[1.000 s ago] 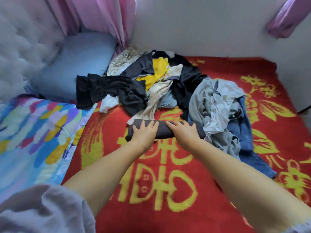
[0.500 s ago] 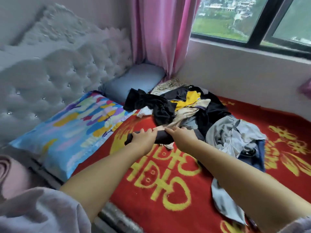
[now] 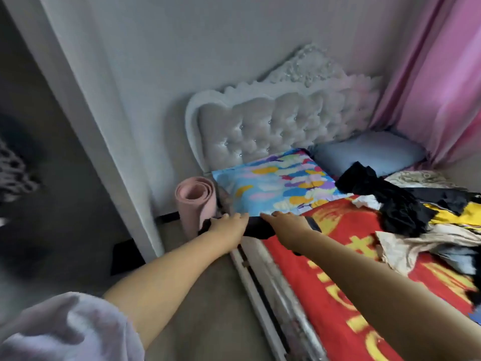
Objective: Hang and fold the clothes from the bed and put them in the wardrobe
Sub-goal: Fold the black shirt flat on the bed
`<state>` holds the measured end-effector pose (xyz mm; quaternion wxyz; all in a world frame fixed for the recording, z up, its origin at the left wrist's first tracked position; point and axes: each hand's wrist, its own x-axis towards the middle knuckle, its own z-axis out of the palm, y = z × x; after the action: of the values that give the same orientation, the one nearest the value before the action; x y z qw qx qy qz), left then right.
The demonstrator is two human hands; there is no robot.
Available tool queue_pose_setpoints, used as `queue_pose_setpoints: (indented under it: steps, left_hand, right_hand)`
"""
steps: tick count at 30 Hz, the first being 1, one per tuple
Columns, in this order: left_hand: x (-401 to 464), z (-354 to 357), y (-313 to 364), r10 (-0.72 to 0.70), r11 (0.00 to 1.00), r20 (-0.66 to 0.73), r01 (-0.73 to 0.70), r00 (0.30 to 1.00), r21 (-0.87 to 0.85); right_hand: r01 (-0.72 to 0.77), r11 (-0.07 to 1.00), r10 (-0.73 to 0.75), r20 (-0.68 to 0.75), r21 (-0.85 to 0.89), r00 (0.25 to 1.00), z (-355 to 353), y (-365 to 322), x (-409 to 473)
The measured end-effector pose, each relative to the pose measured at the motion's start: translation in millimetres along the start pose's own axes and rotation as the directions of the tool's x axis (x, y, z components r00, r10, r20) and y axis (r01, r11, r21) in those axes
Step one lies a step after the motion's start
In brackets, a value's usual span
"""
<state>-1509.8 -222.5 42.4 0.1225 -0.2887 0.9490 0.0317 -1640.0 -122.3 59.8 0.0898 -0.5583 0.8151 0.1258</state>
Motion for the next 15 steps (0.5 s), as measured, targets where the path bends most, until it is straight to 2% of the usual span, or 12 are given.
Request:
queue_pose_setpoints:
  steps: [3, 8, 15]
  left_hand:
    - [-58.9, 22.1, -102.2, -0.125, 0.992, 0.039, 0.124, 0.991, 0.016]
    - [-156.8, 57.9, -239.5, -0.293, 0.955, 0.126, 0.297, 0.948, -0.009]
    - [-242.5, 104.5, -365.9, -0.485, 0.854, 0.213, 0.512, 0.848, -0.094]
  right_hand:
    - [0.141, 0.989, -0.142, 0.015, 0.035, 0.990, -10.1, -112.7, 28.9]
    - [0.352, 0.936, -0.350, 0.088, -0.009, 0.933, -20.7, -280.6, 56.8]
    - [0.630, 0.771, -0.616, 0.143, -0.093, 0.775, -33.9, -444.9, 100.8]
